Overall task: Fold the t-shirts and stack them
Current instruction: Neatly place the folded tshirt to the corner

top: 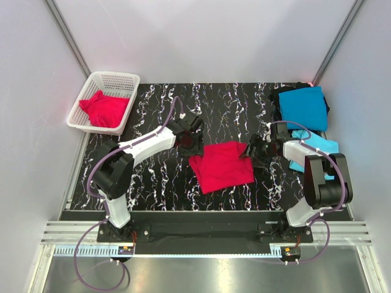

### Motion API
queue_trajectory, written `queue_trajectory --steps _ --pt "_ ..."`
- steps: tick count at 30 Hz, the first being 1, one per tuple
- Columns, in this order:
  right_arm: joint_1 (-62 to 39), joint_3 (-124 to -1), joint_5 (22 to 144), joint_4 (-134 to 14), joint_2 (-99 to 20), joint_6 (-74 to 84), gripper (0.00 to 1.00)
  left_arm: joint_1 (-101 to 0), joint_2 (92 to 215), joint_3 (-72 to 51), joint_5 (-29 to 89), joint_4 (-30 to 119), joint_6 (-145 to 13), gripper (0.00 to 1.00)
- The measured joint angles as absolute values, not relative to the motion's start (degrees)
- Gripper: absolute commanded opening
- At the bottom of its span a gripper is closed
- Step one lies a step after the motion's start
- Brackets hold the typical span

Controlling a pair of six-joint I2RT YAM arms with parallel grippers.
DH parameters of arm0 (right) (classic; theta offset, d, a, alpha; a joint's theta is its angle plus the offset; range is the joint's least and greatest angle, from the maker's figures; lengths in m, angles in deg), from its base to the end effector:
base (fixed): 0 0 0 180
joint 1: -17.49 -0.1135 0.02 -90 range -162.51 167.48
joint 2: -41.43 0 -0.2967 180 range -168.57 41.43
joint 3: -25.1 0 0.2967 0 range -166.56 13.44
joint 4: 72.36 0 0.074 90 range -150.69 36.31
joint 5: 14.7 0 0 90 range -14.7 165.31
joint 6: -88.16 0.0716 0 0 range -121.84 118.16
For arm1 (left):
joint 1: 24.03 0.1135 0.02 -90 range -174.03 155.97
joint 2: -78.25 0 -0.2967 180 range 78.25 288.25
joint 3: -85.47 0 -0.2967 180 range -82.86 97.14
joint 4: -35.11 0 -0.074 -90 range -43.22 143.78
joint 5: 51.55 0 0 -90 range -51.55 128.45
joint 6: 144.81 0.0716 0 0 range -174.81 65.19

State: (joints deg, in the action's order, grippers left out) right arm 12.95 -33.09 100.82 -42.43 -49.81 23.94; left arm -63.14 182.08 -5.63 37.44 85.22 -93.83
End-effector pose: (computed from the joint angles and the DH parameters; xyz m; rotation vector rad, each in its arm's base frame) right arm 0.3346 0.0575 0.1248 0.3537 2.6845 0.7609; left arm 0.3399 -0.2779 0.1932 0.0076 2.7858 -0.4076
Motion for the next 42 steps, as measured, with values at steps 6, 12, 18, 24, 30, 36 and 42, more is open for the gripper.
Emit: queue_trajectory --steps 6,12,18,24,30,36,42 --pt "13.0 -33.1 104.4 -44.4 -51.5 23.9 0.70 -63.1 181.7 -5.6 37.4 85.2 -93.9 0.60" --pt "12.7 -33.1 108.2 -45.0 -53.4 23.8 0.63 -63.1 181.4 -5.6 37.4 85.2 -93.9 0.60" --pt "10.2 -33.2 108.8 -44.9 -54.6 22.8 0.24 -63.1 181.4 -5.6 37.4 85.1 -93.9 0.60" --pt "9.0 -34.0 108.5 -43.2 -56.2 22.4 0.00 -63.1 181.4 -5.6 37.4 85.1 -93.9 0.60" --pt "8.2 -36.6 101.6 -38.9 -55.1 22.2 0.00 -63.1 181.4 -5.6 37.4 85.0 -93.9 0.60" --pt "7.4 -41.2 90.6 -32.6 -50.7 21.4 0.00 -63.1 181.4 -5.7 37.4 85.0 -93.9 0.60" --pt "7.2 -48.0 80.4 -26.6 -48.1 20.3 0.00 -63.1 181.4 -5.7 37.4 85.0 -93.9 0.60"
